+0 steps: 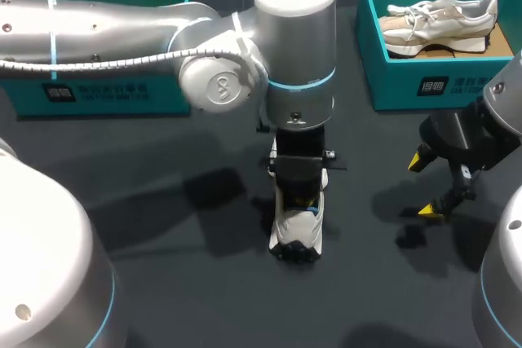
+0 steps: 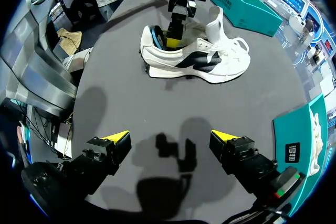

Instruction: Take the shoe out of the shoebox, open the shoe tongue, remove and reinsert the insole, then place the shoe into the shoebox

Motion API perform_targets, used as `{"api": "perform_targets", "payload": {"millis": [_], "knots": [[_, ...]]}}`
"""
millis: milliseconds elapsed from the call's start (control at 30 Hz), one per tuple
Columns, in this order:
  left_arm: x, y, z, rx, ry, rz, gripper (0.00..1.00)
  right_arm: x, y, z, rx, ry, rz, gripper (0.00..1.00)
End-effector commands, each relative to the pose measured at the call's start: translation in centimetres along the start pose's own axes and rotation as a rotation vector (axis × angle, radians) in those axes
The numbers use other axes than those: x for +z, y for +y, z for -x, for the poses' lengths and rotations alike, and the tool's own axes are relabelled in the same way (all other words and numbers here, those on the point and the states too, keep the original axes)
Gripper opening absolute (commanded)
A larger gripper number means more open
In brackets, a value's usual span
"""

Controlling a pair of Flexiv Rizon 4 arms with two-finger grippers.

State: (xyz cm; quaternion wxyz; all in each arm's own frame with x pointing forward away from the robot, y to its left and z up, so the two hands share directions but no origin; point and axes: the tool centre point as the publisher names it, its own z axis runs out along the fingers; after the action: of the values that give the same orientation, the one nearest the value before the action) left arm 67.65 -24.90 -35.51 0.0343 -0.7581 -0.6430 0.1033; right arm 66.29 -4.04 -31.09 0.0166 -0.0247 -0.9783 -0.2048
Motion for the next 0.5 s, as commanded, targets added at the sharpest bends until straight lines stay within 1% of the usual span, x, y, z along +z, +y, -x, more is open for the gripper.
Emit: {"api": "perform_targets", "payload": {"millis": [33, 67, 133, 233, 267, 367, 433, 500], "knots": [[1.8, -1.2, 0.6, 0.004, 0.034, -0.019, 0.00, 0.0, 0.0, -0.2, 0.001, -0.003, -0.002, 1.00], [2.2, -1.5, 0.6, 0.004, 0.043, -0.021, 0.00, 0.0, 0.0, -0.2, 0.001, -0.003, -0.002, 1.00], [3.1, -1.8, 0.5, 0.000, 0.055, -0.049, 0.00, 0.0, 0.0, -0.2, 0.001, -0.003, -0.002, 1.00], [4.8, -1.7, 0.4, -0.021, 0.070, -0.047, 0.00, 0.0, 0.0, -0.2, 0.001, -0.003, -0.002, 1.00], [5.7, -1.4, 0.2, -0.033, 0.073, -0.045, 0.00, 0.0, 0.0, -0.2, 0.001, -0.003, -0.002, 1.00], [7.1, -0.6, -0.3, -0.055, 0.080, -0.041, 0.00, 0.0, 0.0, -0.2, 0.001, -0.003, -0.002, 1.00], [7.6, 0.1, -0.7, -0.068, 0.086, -0.037, 0.00, 0.0, 0.0, -0.2, 0.001, -0.003, -0.002, 1.00], [7.7, 0.7, -1.1, -0.077, 0.086, -0.023, 0.00, 0.0, 0.0, -0.2, 0.001, -0.003, -0.002, 1.00]]}}
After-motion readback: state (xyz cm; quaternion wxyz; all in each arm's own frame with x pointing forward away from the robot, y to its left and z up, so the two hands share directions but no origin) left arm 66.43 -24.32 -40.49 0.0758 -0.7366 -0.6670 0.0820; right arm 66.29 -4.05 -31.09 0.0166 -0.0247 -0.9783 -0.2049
